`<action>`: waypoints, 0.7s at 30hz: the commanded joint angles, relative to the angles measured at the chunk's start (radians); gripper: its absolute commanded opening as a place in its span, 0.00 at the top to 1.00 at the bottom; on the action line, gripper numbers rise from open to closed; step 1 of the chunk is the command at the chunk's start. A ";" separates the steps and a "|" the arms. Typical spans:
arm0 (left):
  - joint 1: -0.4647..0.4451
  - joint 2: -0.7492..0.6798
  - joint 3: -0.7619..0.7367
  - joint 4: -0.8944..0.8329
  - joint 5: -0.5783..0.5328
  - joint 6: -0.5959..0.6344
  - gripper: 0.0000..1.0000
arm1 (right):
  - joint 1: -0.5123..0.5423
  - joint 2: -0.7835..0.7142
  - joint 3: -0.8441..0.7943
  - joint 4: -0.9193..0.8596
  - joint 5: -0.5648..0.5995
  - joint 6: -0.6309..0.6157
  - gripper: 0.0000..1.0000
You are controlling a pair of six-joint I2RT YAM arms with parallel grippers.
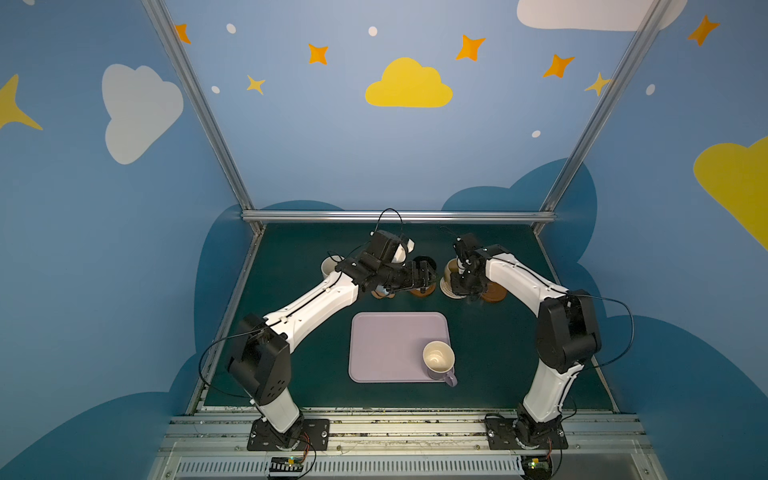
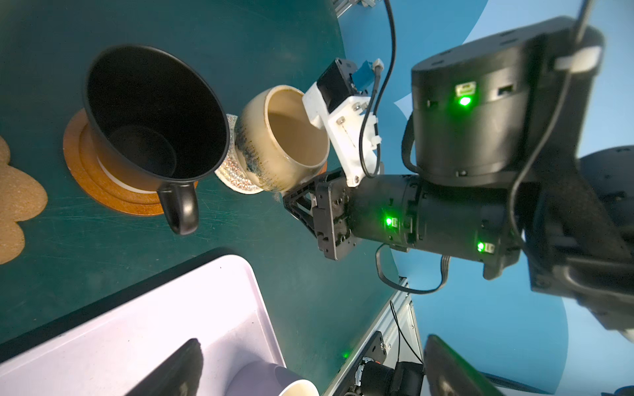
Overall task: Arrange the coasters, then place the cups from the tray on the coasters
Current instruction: 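Lower the beige mug onto the woven multicolour coaster with the right gripper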
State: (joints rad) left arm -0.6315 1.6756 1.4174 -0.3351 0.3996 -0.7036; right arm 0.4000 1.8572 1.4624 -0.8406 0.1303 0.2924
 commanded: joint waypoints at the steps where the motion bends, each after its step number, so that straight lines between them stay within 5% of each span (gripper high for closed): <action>1: -0.003 0.009 -0.014 0.014 0.002 0.001 0.01 | -0.008 0.003 0.051 0.050 0.009 -0.012 1.00; 21: -0.003 0.011 -0.020 0.022 0.005 -0.007 0.01 | -0.009 0.055 0.029 0.090 0.036 -0.015 1.00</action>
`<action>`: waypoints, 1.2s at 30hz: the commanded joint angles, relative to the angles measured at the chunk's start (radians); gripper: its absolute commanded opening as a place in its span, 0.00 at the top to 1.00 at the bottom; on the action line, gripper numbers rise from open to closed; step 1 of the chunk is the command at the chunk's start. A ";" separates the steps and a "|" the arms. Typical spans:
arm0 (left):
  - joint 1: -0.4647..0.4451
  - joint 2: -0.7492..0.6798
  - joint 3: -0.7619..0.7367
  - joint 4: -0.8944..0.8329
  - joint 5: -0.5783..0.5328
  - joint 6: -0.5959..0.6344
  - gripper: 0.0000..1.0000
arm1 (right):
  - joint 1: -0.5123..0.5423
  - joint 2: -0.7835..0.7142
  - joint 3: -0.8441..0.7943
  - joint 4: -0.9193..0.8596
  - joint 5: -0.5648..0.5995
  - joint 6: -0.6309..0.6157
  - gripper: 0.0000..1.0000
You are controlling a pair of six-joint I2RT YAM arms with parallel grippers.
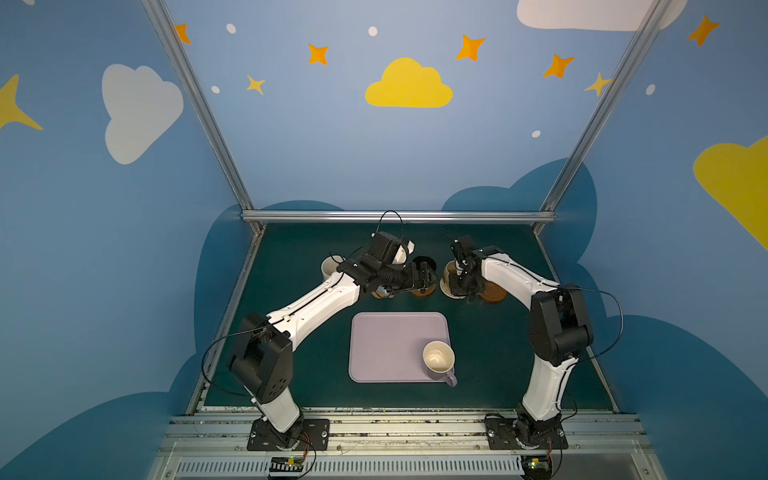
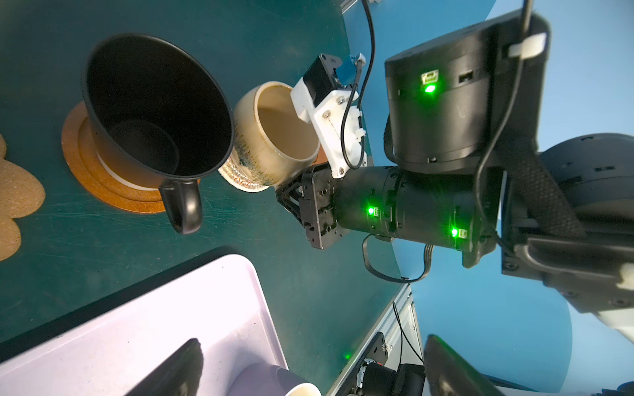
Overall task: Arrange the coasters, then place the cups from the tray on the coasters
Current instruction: 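Lower the beige mug onto the woven multicolour coaster with the right gripper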
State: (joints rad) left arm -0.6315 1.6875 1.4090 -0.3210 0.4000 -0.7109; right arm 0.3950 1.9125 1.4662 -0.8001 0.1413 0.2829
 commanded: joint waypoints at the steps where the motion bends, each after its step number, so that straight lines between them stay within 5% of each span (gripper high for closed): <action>1: -0.004 -0.002 -0.013 0.009 0.007 -0.002 0.01 | -0.004 0.003 0.025 0.049 0.021 -0.002 1.00; 15: -0.003 -0.008 -0.033 0.028 0.012 -0.007 0.01 | -0.002 -0.020 -0.084 0.090 0.007 0.027 1.00; 20: -0.003 -0.008 -0.036 0.034 0.014 -0.010 0.01 | -0.001 -0.012 -0.066 0.058 0.007 0.030 0.74; 34: -0.003 -0.023 -0.051 0.042 0.008 -0.013 0.00 | 0.010 -0.106 -0.087 0.052 0.002 0.030 0.33; 36: -0.003 -0.024 -0.050 0.041 0.012 -0.014 0.00 | 0.010 -0.126 -0.089 0.049 0.006 0.024 0.17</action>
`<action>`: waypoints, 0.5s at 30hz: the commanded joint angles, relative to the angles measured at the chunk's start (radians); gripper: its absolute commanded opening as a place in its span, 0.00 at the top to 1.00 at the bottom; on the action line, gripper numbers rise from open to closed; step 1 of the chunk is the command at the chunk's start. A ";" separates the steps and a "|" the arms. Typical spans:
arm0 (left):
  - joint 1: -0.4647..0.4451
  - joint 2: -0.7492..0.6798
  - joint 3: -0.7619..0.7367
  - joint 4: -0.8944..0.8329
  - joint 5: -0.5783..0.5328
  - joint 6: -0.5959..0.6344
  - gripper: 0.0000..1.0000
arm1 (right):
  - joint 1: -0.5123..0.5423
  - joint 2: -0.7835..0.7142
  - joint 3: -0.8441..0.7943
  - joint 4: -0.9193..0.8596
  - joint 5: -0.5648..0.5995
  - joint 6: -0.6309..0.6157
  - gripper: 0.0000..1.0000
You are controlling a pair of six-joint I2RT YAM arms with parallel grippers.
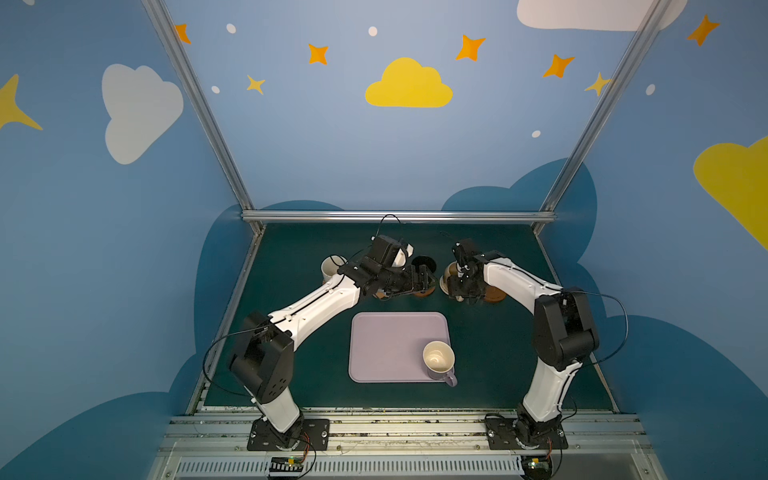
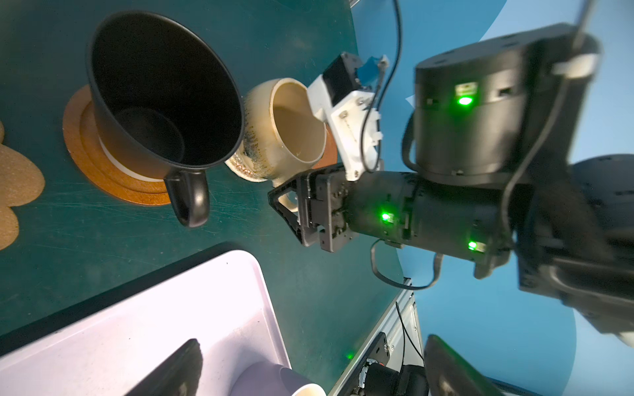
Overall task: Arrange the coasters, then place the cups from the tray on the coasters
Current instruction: 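Lower the beige mug onto the woven multicolour coaster with the right gripper, then open the right gripper and raise it away from the beige mug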
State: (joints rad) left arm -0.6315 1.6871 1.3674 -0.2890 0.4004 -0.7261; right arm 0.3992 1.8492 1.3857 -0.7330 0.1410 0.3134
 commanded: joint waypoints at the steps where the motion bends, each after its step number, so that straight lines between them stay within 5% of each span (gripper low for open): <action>1: -0.003 -0.027 -0.009 0.006 0.011 0.002 0.00 | 0.005 -0.073 -0.011 -0.016 0.007 -0.008 0.13; 15: -0.002 -0.082 -0.036 0.008 0.011 0.014 0.00 | 0.011 -0.273 -0.053 -0.050 0.042 0.000 0.09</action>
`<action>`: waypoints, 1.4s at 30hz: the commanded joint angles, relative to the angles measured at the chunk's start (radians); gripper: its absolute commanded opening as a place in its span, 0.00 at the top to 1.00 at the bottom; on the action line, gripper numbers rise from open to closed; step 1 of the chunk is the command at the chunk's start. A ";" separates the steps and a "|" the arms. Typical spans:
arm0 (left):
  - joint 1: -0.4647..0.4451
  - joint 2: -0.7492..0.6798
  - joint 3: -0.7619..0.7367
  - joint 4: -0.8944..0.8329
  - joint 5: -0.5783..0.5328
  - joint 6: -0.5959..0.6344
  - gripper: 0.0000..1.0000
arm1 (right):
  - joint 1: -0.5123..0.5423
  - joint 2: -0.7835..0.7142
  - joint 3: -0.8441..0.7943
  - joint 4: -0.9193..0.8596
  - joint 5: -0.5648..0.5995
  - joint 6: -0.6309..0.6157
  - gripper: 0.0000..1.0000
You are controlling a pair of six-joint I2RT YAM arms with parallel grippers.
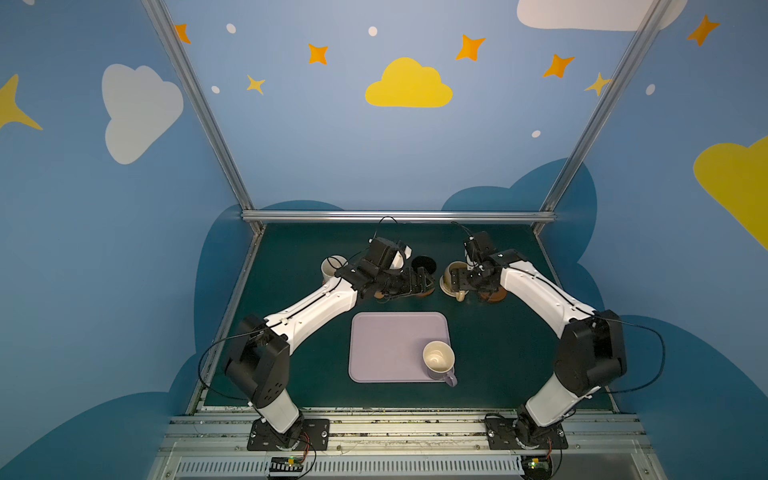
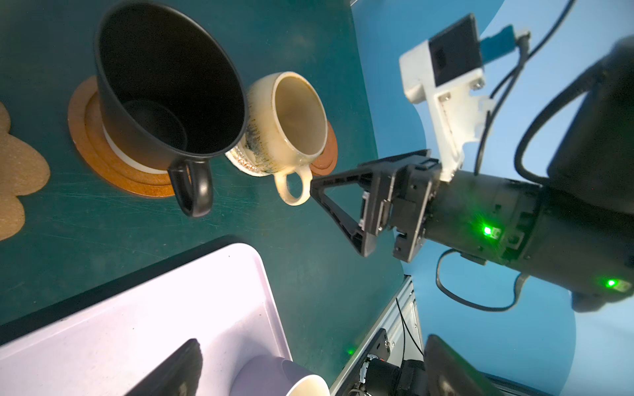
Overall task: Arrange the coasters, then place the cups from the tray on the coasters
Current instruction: 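Open the right gripper and raise it away from the beige mug, then move the right gripper down to the lavender mug on the tray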
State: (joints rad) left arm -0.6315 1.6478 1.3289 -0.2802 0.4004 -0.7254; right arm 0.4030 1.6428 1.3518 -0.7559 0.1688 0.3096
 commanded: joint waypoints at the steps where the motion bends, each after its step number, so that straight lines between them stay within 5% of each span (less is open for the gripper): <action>1: -0.002 -0.049 0.003 -0.005 0.011 0.018 0.00 | 0.008 -0.090 -0.026 -0.028 0.014 0.008 0.09; 20: 0.025 -0.288 -0.092 -0.216 0.084 0.120 0.00 | 0.115 -0.701 -0.282 -0.144 -0.279 -0.007 0.09; 30: 0.023 -0.355 -0.224 -0.237 0.141 0.108 0.00 | 0.382 -0.778 -0.467 -0.183 -0.252 0.155 0.10; 42: 0.009 -0.424 -0.387 -0.206 0.130 0.070 0.00 | 0.720 -0.724 -0.592 -0.106 -0.051 0.333 0.11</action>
State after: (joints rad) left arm -0.6182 1.2373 0.9627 -0.4942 0.5179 -0.6464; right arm 1.0824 0.9051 0.7776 -0.8906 0.0422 0.5842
